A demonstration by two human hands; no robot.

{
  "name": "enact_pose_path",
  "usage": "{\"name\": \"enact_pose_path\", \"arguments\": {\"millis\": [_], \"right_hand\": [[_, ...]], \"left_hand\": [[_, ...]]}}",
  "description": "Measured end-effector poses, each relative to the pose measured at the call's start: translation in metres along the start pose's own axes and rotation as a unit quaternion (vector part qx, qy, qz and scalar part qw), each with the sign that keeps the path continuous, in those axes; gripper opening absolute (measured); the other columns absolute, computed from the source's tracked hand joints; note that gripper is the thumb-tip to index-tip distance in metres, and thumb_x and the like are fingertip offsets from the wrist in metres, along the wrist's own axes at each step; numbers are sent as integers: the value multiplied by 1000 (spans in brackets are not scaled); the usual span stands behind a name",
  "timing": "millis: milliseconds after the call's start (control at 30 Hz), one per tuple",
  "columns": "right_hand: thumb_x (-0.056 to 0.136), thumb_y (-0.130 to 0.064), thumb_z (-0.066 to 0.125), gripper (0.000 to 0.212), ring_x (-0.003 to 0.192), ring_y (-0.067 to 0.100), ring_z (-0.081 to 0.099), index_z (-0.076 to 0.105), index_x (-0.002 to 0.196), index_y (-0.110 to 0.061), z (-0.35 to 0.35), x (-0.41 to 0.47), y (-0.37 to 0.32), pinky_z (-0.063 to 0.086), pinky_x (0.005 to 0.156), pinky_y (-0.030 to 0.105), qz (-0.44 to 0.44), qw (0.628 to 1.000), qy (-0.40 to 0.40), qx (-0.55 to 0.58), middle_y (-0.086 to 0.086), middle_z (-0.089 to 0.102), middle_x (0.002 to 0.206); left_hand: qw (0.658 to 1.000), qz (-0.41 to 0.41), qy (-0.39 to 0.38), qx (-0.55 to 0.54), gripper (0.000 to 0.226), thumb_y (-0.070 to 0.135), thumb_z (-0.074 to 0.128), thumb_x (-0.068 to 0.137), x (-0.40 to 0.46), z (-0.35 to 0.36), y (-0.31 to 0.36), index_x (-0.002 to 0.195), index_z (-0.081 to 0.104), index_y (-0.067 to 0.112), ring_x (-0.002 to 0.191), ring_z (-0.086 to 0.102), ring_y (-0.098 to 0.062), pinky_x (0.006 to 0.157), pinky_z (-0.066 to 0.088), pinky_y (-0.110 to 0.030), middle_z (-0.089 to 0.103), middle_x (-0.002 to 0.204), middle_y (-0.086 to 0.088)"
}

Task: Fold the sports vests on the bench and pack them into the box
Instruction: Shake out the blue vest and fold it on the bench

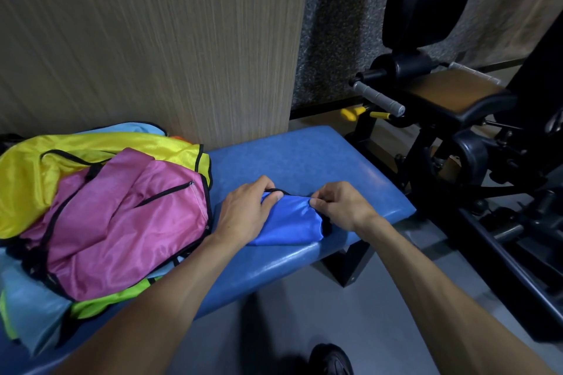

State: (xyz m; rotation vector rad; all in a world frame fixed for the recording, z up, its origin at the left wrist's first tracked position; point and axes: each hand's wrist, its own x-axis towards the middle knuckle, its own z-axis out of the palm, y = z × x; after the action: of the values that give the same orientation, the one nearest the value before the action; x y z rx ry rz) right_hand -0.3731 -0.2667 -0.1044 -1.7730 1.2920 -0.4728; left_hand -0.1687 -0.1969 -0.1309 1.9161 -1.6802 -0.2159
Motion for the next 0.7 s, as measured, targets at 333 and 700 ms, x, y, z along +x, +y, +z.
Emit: {"name": "enact_pose_path", "arguments": {"millis": [333, 700], "right_hand": [[94, -10, 55, 19, 82, 23, 62, 64, 80, -19, 12, 1, -11, 49, 66, 29, 46, 992, 57, -101, 6, 67, 86], [90, -20, 56, 17, 99, 32, 62, 57, 74, -27, 14, -3, -22, 48, 77, 32, 46, 971, 64, -225, 7, 70, 103]], "left_hand": [[996, 12, -12, -89, 20, 27, 54, 104, 2, 5, -11, 91, 60, 13, 90, 53, -17, 84, 43, -34, 59, 92, 4], [992, -21, -46, -119, 2, 21, 74, 93, 7, -48, -48, 93, 74, 22, 75, 59, 1, 72, 40, -8, 58, 93, 7]]}}
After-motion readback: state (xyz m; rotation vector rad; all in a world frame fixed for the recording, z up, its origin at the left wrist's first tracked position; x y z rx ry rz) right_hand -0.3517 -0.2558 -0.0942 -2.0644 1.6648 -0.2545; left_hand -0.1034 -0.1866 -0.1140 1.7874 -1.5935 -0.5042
